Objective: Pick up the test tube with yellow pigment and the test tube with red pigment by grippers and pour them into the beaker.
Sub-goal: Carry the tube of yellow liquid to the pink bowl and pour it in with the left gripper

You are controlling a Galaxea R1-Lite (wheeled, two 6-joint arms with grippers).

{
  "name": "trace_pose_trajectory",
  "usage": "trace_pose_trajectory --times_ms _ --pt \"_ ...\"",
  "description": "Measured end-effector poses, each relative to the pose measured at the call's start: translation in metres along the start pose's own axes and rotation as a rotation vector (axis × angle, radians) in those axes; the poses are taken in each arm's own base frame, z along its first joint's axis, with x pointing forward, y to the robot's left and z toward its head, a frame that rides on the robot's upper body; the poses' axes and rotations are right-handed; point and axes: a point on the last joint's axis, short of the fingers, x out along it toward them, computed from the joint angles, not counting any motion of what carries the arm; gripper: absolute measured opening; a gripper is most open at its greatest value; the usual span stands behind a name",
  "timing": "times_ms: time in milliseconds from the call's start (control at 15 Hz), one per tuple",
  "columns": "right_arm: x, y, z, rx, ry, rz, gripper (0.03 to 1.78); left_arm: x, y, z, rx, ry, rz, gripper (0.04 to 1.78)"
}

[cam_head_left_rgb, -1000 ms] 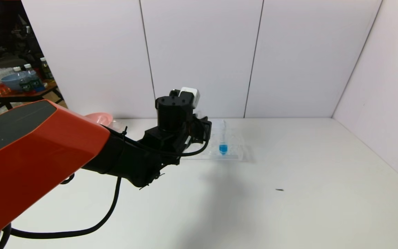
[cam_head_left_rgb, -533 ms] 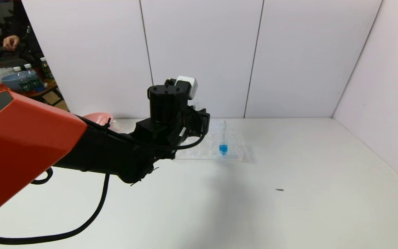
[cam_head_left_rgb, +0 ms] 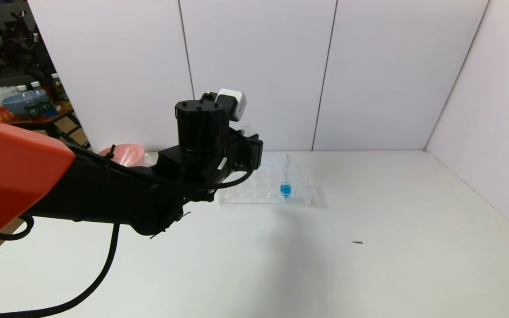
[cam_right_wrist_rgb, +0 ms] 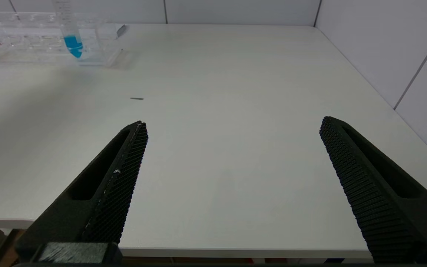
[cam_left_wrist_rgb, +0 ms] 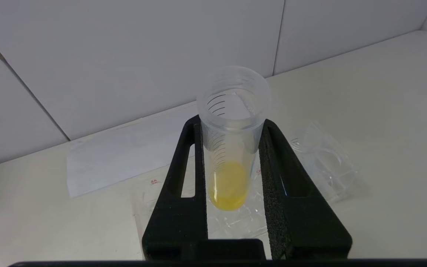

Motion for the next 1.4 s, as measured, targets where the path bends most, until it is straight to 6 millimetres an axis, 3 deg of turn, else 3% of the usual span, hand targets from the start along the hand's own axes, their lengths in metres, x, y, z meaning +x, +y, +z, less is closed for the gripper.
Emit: trace_pose_trajectory --times_ms 867,1400 --pt "0.000 0.000 0.000 0.000 0.000 0.000 1.70 -0.025 0.046 0.015 0.062 0.017 0.096 0.45" --pt "0.000 0.000 0.000 0.000 0.000 0.000 1.70 -0.038 0.091 0.022 0.042 0.017 0.201 0.45"
